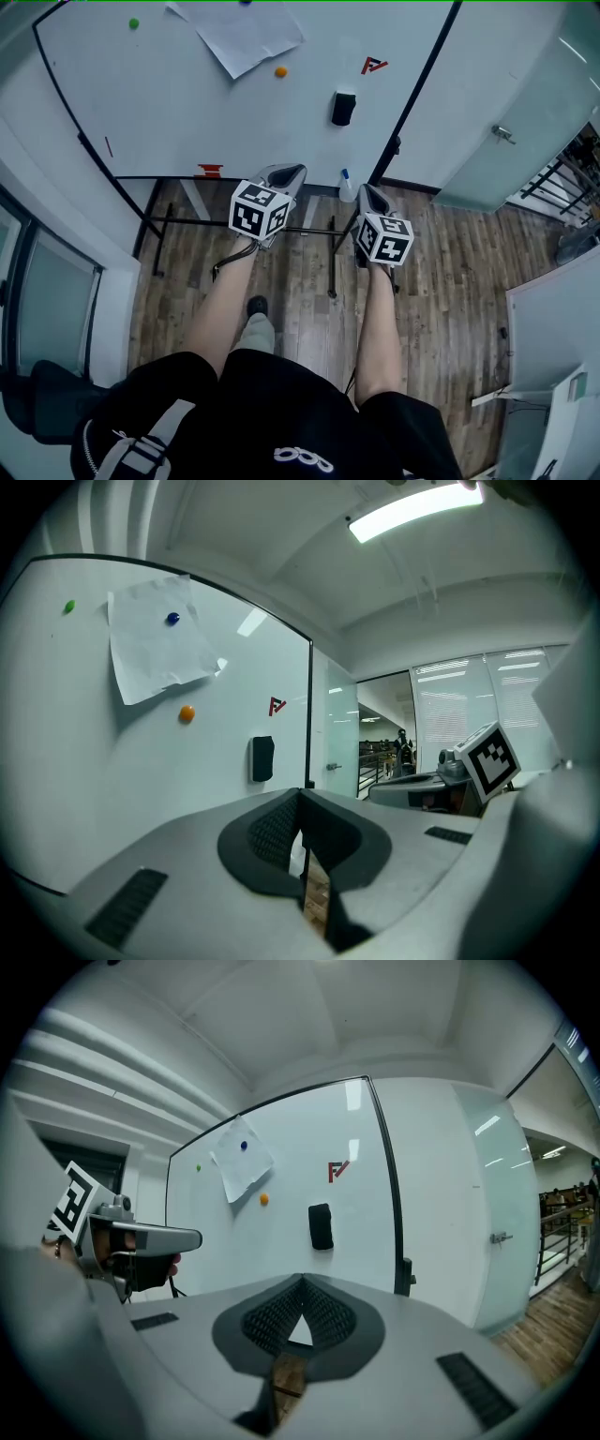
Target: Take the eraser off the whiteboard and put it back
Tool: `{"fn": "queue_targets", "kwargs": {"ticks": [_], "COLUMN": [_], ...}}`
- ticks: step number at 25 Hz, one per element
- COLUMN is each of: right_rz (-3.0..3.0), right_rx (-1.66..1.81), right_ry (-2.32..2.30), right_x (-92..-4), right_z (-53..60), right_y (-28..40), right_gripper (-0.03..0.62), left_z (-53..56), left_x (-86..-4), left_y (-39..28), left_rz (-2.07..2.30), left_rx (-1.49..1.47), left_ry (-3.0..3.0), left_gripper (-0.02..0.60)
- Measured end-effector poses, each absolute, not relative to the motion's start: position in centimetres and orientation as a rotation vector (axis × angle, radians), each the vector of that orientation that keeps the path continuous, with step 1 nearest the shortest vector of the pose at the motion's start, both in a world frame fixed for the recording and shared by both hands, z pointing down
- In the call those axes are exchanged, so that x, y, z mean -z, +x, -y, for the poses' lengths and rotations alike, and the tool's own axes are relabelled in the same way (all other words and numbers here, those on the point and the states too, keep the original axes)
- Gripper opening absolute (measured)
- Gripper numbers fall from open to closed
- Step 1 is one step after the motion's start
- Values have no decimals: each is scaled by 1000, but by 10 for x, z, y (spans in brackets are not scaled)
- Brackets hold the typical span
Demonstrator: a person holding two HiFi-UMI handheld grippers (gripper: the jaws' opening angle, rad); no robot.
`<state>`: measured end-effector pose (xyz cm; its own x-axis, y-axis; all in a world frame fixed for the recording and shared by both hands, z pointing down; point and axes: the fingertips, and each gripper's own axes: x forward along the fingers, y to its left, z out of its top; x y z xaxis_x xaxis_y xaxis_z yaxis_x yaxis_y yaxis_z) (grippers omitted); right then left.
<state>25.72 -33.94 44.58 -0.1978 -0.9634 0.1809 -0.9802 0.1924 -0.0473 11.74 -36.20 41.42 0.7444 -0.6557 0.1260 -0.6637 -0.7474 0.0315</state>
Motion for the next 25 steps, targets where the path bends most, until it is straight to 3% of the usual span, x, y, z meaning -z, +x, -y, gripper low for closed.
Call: {"fn": "queue_targets", "kwargs": {"ticks": [25], "right_rz": [2369], "right_rx": [-160], "right_ry": [1893], "right_x": [-429], "right_z": [234], "right_y": [238], "right_gripper": [23], "left_z": [267], "left_x": [-418], "left_y": [88], "left_rz": [1089], "left_rx": [-163], "left_ry": [2904], "left_gripper": [9]}}
